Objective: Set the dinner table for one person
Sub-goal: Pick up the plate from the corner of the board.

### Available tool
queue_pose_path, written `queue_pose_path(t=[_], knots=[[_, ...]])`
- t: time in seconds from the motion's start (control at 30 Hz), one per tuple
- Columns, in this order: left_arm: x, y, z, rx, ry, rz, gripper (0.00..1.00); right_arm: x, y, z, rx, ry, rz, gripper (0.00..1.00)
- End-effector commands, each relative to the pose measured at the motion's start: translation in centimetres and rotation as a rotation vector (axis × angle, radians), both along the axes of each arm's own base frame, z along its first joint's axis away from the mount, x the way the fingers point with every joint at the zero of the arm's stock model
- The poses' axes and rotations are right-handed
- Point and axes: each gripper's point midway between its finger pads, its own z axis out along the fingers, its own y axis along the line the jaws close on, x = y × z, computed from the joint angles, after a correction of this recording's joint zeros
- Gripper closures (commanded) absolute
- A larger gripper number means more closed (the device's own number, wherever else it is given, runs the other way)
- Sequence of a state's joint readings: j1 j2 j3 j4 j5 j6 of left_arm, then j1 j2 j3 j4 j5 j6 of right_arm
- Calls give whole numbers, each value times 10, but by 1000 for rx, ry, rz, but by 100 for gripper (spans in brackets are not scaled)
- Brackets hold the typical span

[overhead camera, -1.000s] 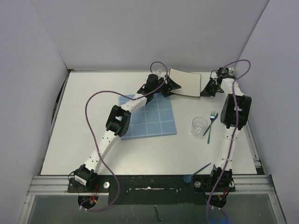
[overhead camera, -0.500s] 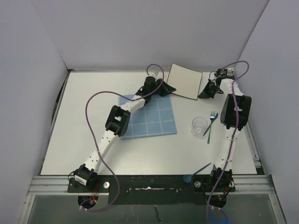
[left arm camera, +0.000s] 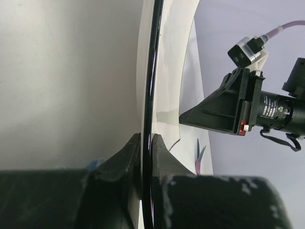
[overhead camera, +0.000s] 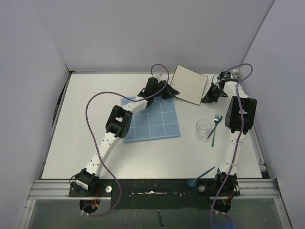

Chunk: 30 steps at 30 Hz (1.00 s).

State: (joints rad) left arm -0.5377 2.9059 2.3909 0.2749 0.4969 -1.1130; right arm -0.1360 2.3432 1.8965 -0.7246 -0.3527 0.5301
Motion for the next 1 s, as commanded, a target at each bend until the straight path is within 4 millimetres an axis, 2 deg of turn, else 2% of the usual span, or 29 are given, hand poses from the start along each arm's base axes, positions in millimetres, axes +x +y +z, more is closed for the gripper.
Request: queue_pose_path(t=[0.0,0.2,0.4,0.63,0.73,0.8,0.83,0.97], knots=[[-25,-3,35,123,-133,-123,100,-15,8,18,-22,7,36,100],[-31,-1,62,127,-172,-136,100,-22,7,22,-34,9,40,100],[-39,5,75,144,-186,-131,100,-26,2,29,-43,-1,38,100],[-53,15,92,177,-214,-130,100,-35,-7,24,-34,9,29,100],[-62,26,90,222,-218,-116,100,-39,-11,23,-34,11,26,100],[-67,35,94,236,-224,-94,100,-41,-13,21,-32,13,25,100],[-70,40,103,230,-238,-84,100,-42,-14,21,-33,13,24,100],[-79,62,109,224,-246,-33,100,-45,-15,20,-36,12,27,100]])
